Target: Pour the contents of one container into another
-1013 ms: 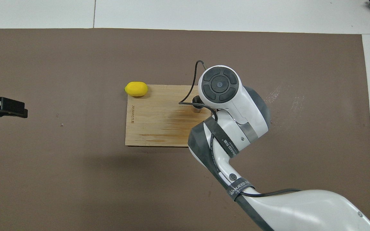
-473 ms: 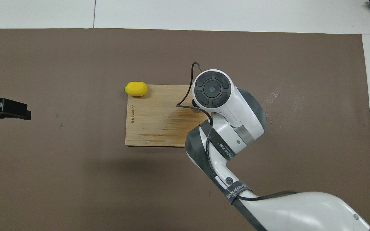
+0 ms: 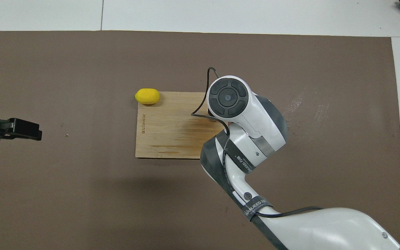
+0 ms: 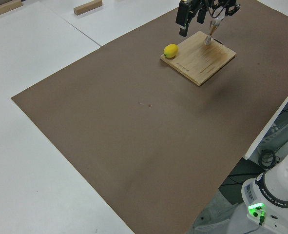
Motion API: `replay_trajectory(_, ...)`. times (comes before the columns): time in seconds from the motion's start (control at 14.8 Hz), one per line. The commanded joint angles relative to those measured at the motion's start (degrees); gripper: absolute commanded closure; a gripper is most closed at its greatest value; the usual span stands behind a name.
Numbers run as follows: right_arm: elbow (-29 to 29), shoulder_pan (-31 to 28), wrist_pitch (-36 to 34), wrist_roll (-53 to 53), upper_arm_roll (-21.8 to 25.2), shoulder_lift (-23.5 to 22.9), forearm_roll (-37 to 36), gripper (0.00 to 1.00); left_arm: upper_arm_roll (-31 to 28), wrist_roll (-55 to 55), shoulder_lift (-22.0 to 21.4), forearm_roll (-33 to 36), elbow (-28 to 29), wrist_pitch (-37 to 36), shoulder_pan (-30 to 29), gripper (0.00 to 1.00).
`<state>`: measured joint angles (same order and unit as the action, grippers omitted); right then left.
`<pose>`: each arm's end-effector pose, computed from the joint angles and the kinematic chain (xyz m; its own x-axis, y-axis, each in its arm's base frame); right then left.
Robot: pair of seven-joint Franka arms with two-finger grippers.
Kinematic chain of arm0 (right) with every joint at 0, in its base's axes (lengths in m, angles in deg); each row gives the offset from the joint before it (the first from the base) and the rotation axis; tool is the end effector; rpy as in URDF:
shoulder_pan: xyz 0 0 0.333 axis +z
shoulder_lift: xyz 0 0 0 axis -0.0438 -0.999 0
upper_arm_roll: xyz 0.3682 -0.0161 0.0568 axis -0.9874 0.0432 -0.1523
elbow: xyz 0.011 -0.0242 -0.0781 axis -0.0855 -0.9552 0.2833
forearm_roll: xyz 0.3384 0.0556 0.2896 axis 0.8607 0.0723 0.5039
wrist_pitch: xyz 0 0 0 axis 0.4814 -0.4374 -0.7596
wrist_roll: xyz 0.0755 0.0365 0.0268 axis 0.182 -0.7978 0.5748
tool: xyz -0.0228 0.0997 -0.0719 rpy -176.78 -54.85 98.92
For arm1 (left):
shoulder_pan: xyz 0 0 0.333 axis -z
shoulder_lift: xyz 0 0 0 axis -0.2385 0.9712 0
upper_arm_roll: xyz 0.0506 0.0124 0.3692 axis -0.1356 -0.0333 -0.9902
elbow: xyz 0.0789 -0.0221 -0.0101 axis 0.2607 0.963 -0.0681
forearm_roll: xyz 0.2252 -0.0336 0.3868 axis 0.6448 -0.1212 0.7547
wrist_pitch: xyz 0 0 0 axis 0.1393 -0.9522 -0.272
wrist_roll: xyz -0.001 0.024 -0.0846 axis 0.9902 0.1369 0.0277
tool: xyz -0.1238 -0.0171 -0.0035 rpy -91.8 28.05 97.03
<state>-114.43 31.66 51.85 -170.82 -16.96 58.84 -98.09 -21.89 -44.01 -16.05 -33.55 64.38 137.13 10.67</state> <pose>0.6664 0.3529 0.4255 0.3534 -0.9027 0.2454 -0.9108 -0.3919 -0.1299 0.5504 -0.0524 0.6646 0.9978 -0.0359 -0.0558 -0.0340 -0.9988 0.0344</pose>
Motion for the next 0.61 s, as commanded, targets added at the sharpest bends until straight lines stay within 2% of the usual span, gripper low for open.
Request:
replay_trajectory(0.0,1.0,0.12,-1.91,-0.11,-0.22,0.16,-1.16,0.96,-0.44,-0.21,-1.64,-0.41,1.8,1.02,0.49,0.0)
replay_trajectory(0.27,1.18,-0.15,-1.91,-0.2,-0.57,0.69,-0.28,0.96,-0.44,-0.73,-1.38,-0.41,1.45,1.37,0.32,0.0)
replay_trajectory(0.54,1.26,-0.94,-1.82,0.24,-0.84,0.86,4.46,0.96,0.08,-0.21,-1.29,0.21,1.1,0.32,0.93,0.0)
